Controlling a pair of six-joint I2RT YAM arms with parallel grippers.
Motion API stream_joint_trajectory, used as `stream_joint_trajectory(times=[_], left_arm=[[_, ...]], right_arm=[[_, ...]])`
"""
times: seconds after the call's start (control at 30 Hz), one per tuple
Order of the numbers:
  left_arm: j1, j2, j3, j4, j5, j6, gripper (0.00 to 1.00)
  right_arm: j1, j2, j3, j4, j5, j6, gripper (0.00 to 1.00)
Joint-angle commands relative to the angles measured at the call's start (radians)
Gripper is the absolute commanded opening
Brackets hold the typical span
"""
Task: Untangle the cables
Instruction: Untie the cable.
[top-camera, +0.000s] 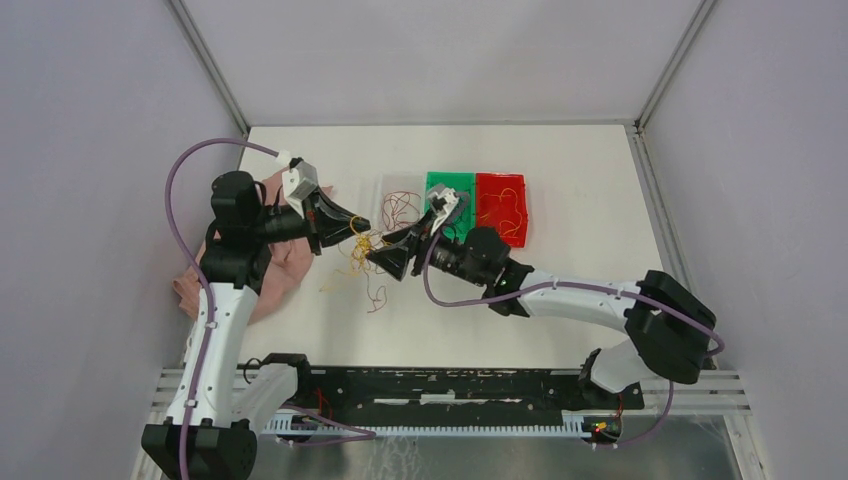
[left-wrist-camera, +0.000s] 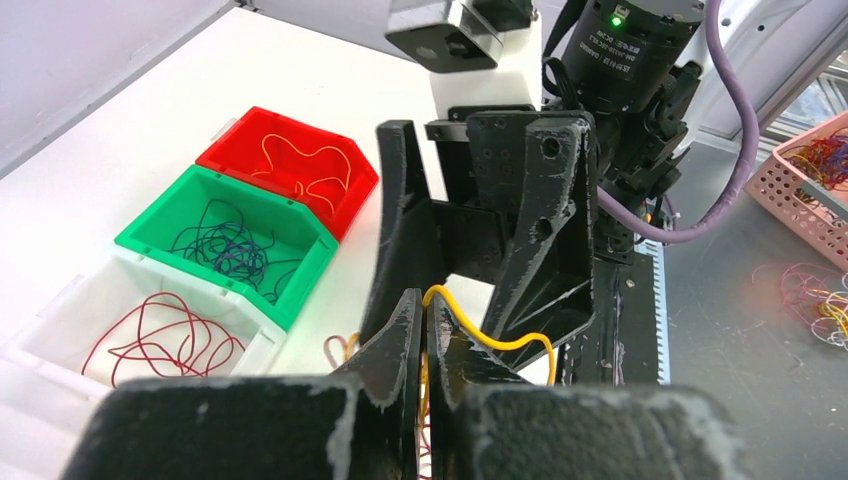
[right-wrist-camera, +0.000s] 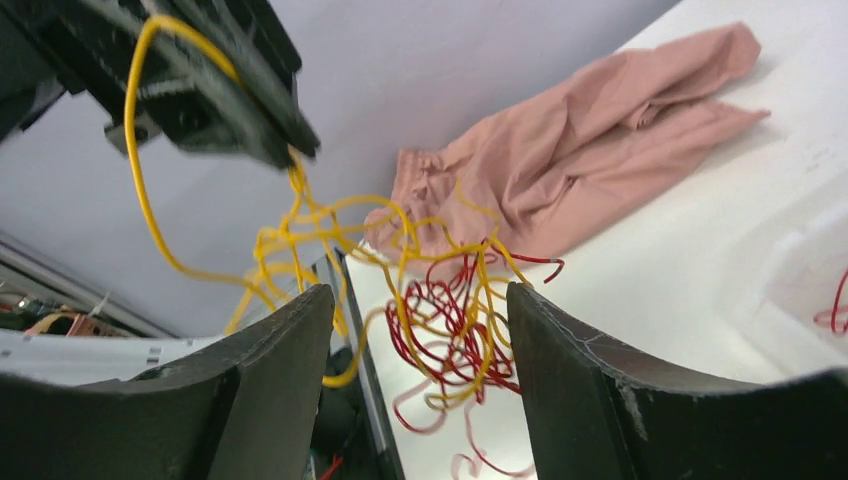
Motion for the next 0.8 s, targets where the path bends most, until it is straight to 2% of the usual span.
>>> stream_joint_trajectory(times=[0.0, 0.23, 0.43, 0.77], left_arm=[[-0.005, -0.010, 0.040, 0.019, -0.012, 0.005, 0.04], [-0.015, -0.021, 0.029, 0.019, -0.022, 0.014, 0.04], [-0.025, -0.024, 0.024, 0.019, -0.027, 0.013, 0.04], [-0.042, -0.017, 0.029, 0.018, -0.041, 0.012, 0.04]], right_arm=[[-0.025, -0.126, -0.076, 0.006, -0.050, 0.048, 0.70], [-0.047, -0.246, -0.082, -0.119, -0.016, 0.046, 0.70], [-0.049, -0.219, 0.023, -0.234, 0.078, 0.008, 0.70], [-0.039, -0.067, 0.109, -0.073, -0.051, 0.019, 0.72]])
